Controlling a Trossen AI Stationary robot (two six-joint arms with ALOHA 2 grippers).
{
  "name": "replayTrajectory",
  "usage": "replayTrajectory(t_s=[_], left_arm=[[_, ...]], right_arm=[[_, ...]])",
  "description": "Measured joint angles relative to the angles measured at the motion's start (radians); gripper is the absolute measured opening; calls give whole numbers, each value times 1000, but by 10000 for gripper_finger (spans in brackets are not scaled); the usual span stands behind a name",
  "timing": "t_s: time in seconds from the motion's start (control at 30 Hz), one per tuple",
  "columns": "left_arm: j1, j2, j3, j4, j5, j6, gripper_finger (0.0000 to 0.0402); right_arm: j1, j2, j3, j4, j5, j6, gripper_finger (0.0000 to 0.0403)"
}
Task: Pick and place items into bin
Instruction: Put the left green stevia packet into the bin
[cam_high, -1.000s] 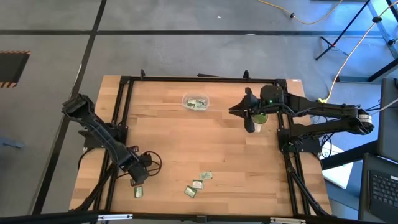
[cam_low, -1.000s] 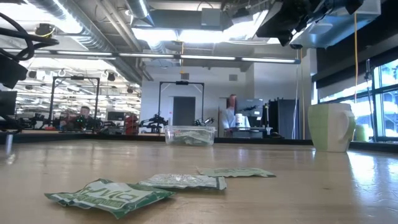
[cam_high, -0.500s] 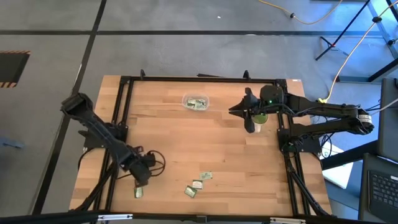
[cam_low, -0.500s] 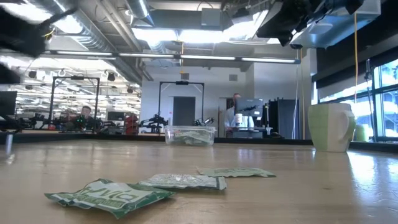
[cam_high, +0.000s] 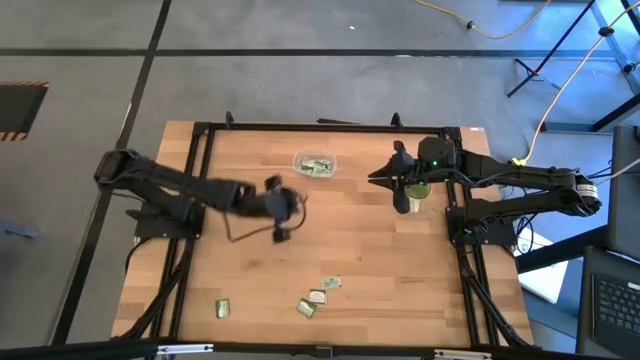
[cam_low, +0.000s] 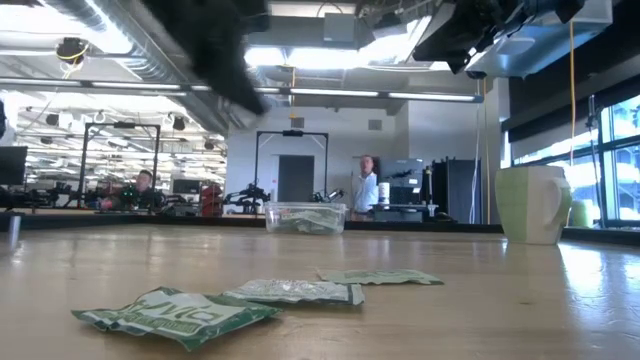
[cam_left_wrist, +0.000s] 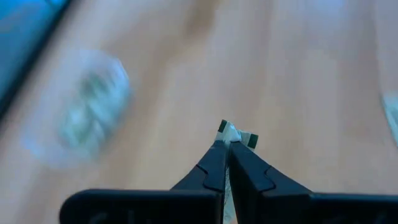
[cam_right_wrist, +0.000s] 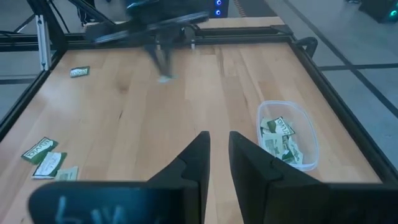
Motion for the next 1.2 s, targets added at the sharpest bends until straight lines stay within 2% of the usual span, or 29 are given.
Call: replayTrajectory(t_s=[0.23, 0.4, 0.5, 0.67, 0.87, 1.2], left_arm=[[337, 46, 1, 234, 223, 298, 5], [491, 152, 1, 331, 308, 357, 7], [550, 225, 1, 388, 315, 360, 8], [606, 313, 1, 437, 317, 395, 7], [620, 360, 1, 439, 321, 421, 15], [620, 360, 1, 438, 292, 424, 65]], right_arm=[[0, 0, 0, -2, 0, -18, 65], [0, 2, 0, -5, 0, -53, 65], [0, 2, 0, -6, 0, -52, 65], [0, 2, 0, -30, 0, -47, 65], [0, 2, 0, -32, 0, -47, 64], [0, 2, 0, -34, 0, -49, 64]])
